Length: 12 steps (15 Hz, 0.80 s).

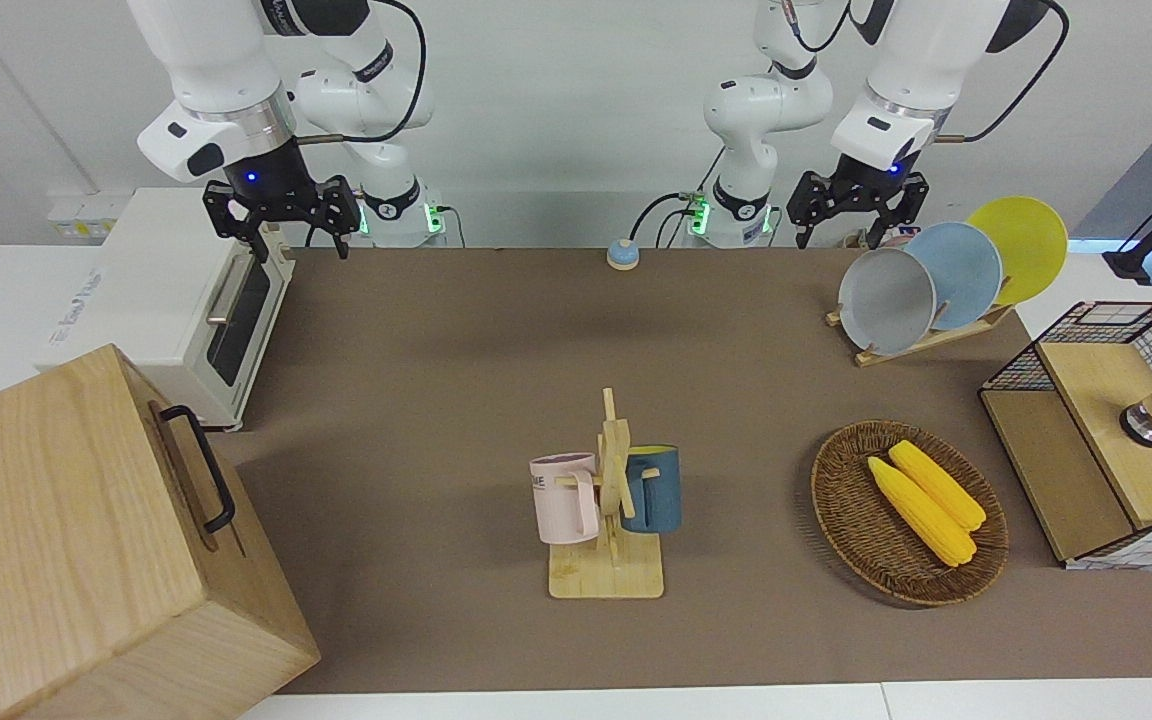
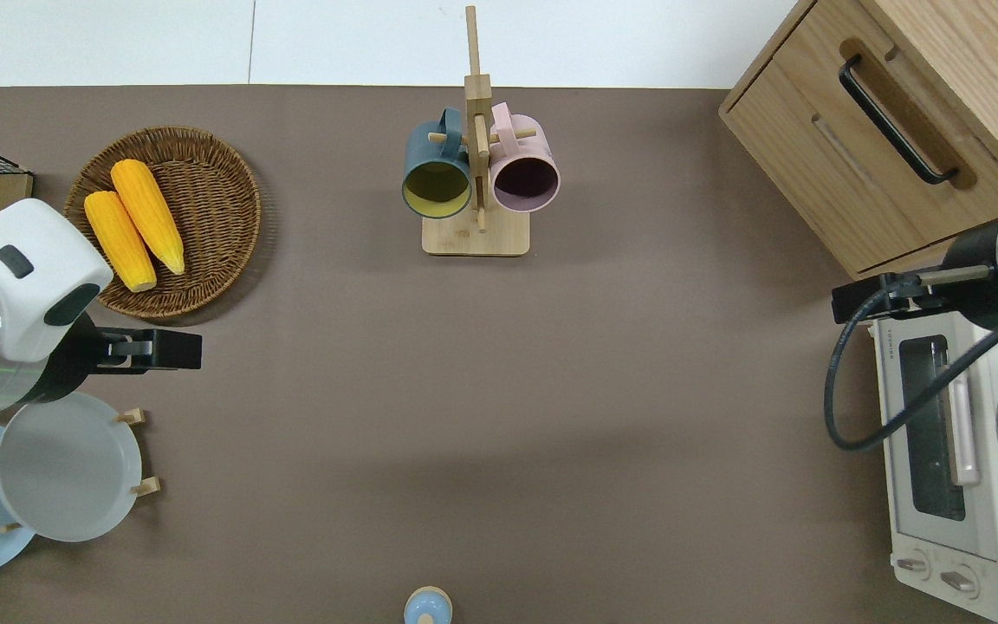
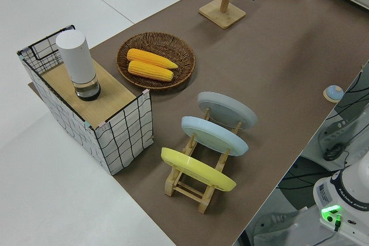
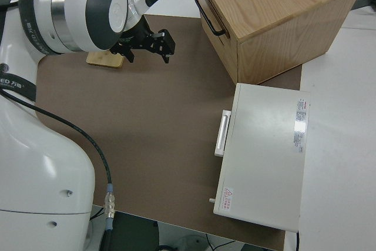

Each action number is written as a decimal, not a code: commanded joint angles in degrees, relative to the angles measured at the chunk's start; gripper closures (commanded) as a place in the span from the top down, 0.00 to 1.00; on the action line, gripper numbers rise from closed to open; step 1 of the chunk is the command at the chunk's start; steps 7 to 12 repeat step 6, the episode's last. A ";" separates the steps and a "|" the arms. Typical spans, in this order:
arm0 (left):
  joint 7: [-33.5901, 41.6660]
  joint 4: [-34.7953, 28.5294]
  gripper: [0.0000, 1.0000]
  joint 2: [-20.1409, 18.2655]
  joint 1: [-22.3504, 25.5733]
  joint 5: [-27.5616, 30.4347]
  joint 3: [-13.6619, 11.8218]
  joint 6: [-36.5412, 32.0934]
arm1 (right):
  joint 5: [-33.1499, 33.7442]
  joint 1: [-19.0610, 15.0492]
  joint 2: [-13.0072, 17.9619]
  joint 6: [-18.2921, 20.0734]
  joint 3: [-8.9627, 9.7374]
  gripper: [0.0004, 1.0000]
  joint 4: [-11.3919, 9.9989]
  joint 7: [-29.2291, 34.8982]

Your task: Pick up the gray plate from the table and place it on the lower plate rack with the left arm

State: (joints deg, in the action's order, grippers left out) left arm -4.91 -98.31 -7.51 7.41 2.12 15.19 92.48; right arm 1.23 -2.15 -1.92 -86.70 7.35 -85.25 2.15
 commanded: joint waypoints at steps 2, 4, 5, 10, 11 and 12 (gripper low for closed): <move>1.31 0.40 1.00 -0.14 -1.96 -0.19 -2.53 -2.21 | 0.17 -1.28 -0.54 0.92 1.18 0.98 1.14 0.75; 1.49 0.49 1.00 -0.23 -1.96 -0.19 -2.53 -3.17 | 0.17 -1.28 -0.54 0.92 1.18 0.98 1.14 0.75; 1.49 0.40 1.00 -0.23 -1.96 -0.19 -2.53 -3.27 | 0.17 -1.28 -0.54 0.92 1.18 0.98 1.23 0.75; 1.40 0.40 1.00 -0.23 -1.96 -0.19 -2.53 -3.27 | 0.17 -1.28 -0.54 0.92 1.18 0.98 1.23 0.75; 1.40 0.40 1.00 -0.23 -1.96 -0.19 -2.53 -3.27 | 0.17 -1.28 -0.54 0.92 1.18 0.98 1.23 0.75; 1.40 0.40 1.00 -0.23 -1.96 -0.19 -2.53 -3.27 | 0.17 -1.28 -0.54 0.92 1.18 0.98 1.23 0.75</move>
